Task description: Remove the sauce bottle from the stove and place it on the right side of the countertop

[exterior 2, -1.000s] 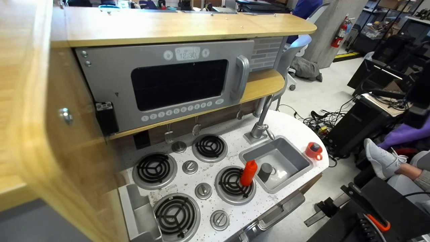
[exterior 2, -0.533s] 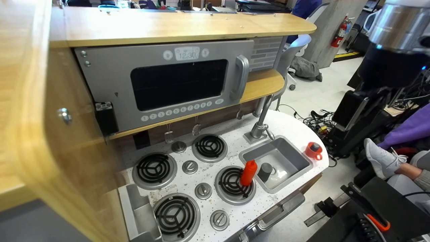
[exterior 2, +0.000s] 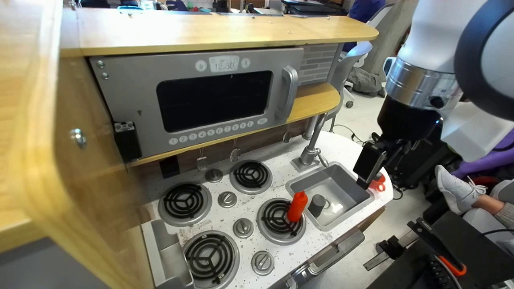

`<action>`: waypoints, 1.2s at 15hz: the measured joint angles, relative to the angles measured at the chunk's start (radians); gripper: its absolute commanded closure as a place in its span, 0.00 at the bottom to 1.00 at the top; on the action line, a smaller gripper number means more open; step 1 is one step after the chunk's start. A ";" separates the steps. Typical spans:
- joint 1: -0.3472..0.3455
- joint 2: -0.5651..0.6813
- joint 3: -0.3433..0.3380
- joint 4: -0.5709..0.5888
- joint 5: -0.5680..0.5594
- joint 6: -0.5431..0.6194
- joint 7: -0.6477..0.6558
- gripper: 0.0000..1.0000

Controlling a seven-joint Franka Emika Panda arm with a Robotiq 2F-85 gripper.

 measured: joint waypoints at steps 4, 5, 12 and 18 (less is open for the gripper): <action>0.036 0.064 0.007 0.034 -0.002 0.032 0.001 0.00; 0.047 0.079 0.007 0.046 -0.002 0.035 0.002 0.00; 0.115 0.215 0.005 0.164 -0.018 0.038 0.074 0.00; 0.167 0.364 -0.022 0.291 -0.038 0.038 0.152 0.00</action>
